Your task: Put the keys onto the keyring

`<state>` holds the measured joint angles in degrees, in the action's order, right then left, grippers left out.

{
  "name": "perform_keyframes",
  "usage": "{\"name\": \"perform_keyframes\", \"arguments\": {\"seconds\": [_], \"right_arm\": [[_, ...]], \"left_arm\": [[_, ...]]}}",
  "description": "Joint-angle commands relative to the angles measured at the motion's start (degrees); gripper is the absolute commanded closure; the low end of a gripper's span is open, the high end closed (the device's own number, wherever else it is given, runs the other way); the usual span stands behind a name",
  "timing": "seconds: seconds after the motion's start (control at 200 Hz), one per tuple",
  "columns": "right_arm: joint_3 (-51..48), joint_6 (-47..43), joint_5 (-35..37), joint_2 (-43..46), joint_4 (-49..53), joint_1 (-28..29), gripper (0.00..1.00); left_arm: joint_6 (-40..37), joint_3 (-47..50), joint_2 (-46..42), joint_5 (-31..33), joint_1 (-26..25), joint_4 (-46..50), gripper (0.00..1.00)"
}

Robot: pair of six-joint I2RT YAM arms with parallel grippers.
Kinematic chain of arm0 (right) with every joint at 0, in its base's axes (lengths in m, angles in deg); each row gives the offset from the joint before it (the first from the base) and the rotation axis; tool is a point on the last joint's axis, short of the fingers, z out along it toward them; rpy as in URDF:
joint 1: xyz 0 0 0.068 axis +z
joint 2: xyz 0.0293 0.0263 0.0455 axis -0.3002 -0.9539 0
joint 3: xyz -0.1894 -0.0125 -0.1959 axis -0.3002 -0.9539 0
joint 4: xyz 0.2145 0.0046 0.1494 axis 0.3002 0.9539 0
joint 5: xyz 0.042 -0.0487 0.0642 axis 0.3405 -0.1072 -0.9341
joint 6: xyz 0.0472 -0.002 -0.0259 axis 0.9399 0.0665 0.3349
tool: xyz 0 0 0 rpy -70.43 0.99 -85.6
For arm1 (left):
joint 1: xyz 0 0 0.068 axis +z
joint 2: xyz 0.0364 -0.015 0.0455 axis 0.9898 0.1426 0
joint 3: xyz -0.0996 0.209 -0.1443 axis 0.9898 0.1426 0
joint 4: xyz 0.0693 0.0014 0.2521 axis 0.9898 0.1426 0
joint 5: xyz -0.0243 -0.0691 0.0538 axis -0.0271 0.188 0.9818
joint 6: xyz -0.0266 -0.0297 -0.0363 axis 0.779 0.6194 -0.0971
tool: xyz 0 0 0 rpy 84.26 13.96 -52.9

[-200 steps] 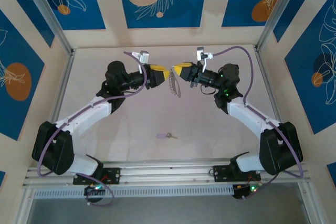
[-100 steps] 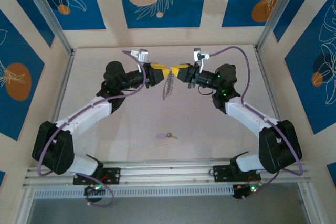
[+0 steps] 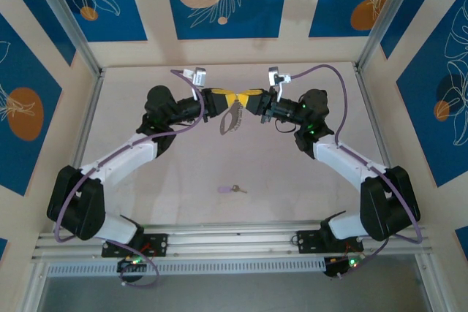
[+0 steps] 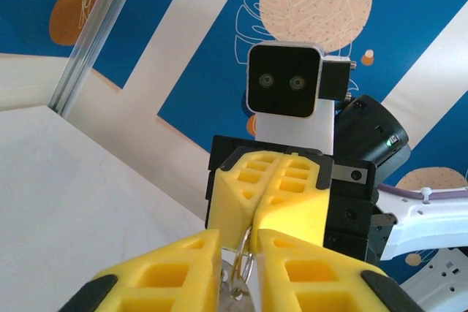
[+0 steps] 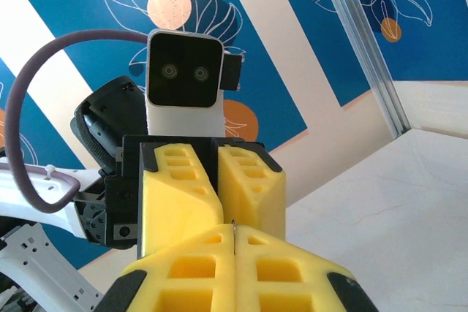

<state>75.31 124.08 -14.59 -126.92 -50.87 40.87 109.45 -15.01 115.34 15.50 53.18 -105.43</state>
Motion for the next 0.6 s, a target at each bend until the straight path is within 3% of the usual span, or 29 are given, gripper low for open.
{"name": "perform_keyframes", "arguments": {"seconds": [0.0, 0.075, 0.2, 0.305, 0.375, 0.595], "right_arm": [[2.1, 0.0, 1.3, -0.4, -1.2, 0.5, 1.0], [2.1, 0.0, 1.4, -0.5, -1.1, 0.5, 1.0], [2.5, 0.6, 2.2, -0.8, 0.2, 0.1, 1.0], [2.2, 1.8, 2.2, 0.0, 2.1, -1.6, 0.71], [1.1, 2.3, 2.2, 1.7, 3.5, -3.4, 0.57], [-0.3, -1.2, -2.0, 7.9, 14.1, -7.8, 0.51]], "left_arm": [[0.7, -1.5, 0.6, -2.2, 0.4, -3.6, 0.88], [0.4, -1.5, 0.7, -2.3, 0.4, -3.0, 1.0], [-1.2, -0.9, 0.3, -1.8, 0.4, -1.1, 1.0], [-3.9, -0.4, -0.7, -1.0, 0.5, 1.9, 1.0], [-6.2, -0.5, -1.4, -1.0, 0.5, 4.6, 1.0], [-18.5, -3.3, -4.2, -2.3, 0.7, 17.6, 1.0]]}}
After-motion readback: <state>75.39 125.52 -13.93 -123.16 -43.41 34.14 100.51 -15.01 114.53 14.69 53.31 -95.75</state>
